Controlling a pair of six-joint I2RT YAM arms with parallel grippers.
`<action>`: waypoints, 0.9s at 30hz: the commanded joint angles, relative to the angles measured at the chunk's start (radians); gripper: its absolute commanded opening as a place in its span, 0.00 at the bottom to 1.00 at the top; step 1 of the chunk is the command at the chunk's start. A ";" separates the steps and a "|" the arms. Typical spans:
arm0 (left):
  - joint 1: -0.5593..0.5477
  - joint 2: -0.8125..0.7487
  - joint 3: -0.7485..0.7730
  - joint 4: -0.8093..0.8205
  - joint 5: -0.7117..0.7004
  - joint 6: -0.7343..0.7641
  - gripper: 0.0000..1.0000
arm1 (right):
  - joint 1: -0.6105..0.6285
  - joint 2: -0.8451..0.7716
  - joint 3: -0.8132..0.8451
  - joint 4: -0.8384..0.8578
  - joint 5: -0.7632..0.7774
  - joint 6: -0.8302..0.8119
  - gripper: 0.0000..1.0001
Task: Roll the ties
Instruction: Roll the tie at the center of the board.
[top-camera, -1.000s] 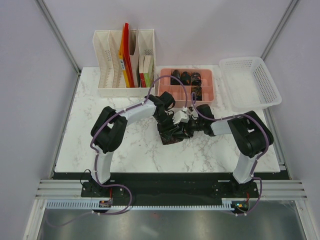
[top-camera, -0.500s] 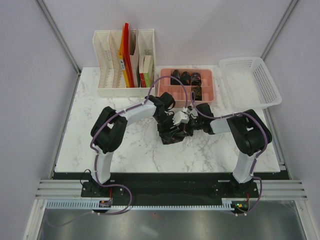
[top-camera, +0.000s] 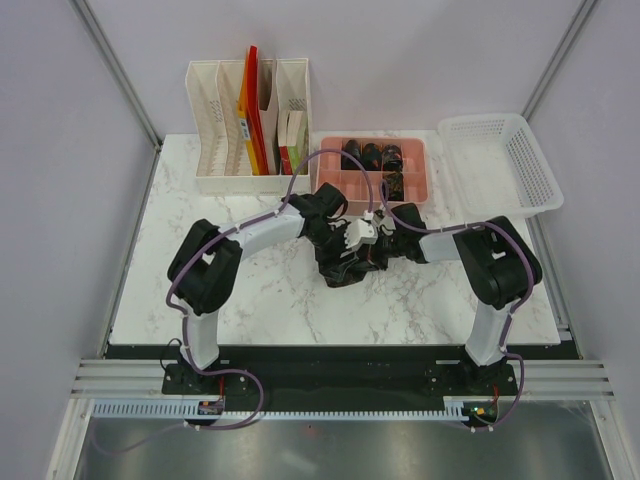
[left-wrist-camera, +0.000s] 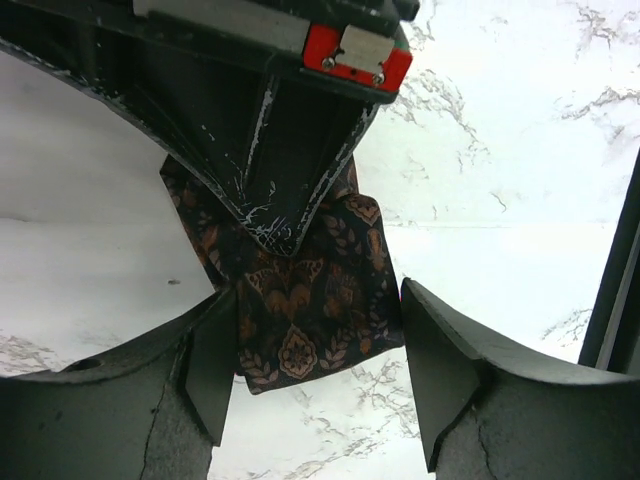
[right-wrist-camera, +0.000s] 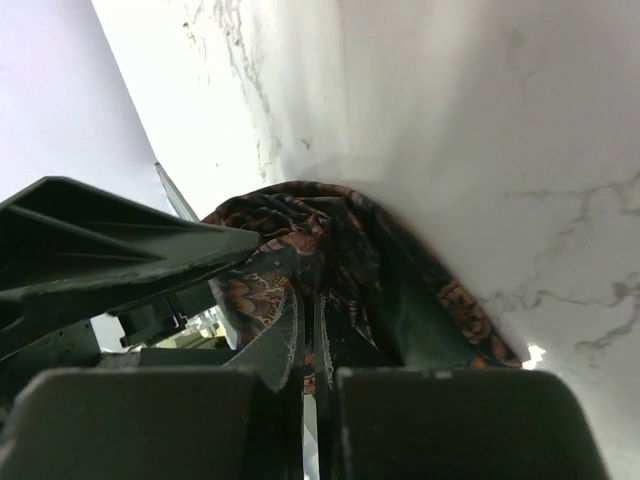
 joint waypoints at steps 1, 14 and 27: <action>-0.007 -0.034 0.051 0.047 -0.026 -0.032 0.71 | 0.002 0.061 0.003 -0.146 0.200 -0.098 0.00; 0.001 -0.083 0.063 0.098 -0.049 -0.142 0.76 | 0.001 0.075 0.046 -0.253 0.261 -0.139 0.00; 0.076 -0.182 0.036 0.121 -0.046 -0.443 0.89 | -0.001 0.058 0.055 -0.301 0.304 -0.151 0.00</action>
